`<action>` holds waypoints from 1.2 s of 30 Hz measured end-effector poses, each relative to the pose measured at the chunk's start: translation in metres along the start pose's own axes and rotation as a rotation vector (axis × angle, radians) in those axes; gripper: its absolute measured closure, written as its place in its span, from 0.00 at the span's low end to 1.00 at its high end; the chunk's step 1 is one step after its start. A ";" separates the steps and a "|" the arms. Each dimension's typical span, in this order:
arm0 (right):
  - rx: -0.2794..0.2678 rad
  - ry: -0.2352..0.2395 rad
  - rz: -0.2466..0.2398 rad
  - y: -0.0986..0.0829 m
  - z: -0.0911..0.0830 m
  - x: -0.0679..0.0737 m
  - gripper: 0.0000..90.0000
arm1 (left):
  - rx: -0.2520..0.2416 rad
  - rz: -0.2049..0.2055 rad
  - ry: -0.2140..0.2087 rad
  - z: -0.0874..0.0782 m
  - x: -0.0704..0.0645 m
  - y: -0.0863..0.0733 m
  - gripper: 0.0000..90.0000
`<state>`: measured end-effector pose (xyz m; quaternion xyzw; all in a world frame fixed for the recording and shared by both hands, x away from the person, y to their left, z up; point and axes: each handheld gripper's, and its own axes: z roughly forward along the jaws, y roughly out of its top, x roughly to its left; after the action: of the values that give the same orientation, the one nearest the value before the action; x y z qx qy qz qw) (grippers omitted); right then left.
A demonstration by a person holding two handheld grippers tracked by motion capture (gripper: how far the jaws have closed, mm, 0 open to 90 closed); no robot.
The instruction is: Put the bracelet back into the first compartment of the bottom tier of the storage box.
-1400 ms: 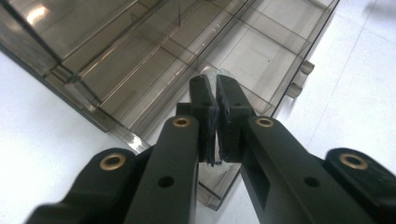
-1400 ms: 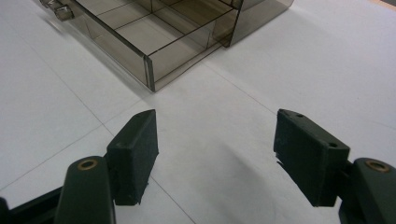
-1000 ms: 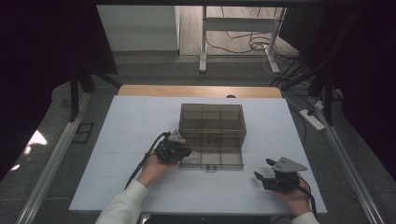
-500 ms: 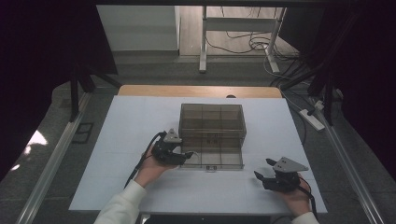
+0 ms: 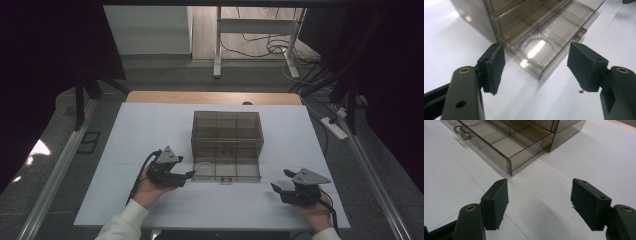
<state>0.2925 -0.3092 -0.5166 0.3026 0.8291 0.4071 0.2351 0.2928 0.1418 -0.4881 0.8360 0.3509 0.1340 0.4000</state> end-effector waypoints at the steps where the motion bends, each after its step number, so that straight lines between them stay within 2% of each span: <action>1: -0.002 0.001 0.001 0.000 0.000 0.000 0.33 | -0.001 -0.008 0.007 -0.002 0.001 -0.003 0.34; 4: -0.006 0.002 0.004 0.000 0.000 0.000 0.33 | -0.010 -0.023 0.033 -0.008 0.004 -0.010 0.33; 11: -0.013 0.005 0.007 0.001 -0.001 0.000 0.33 | -0.012 -0.034 0.063 -0.021 0.008 -0.027 0.33; 22: -0.028 0.021 0.014 0.004 -0.001 0.003 0.32 | -0.020 -0.052 0.075 -0.039 0.007 -0.046 0.32; 26: -0.029 0.038 0.011 0.005 0.000 0.006 0.31 | -0.001 -0.058 0.094 -0.040 0.009 -0.053 0.31; 36: -0.055 0.060 0.018 0.011 0.002 0.013 0.30 | 0.008 -0.077 0.096 -0.037 0.013 -0.059 0.30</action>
<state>0.2878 -0.2944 -0.5107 0.2912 0.8216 0.4405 0.2147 0.2556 0.1978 -0.5100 0.8161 0.4021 0.1570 0.3843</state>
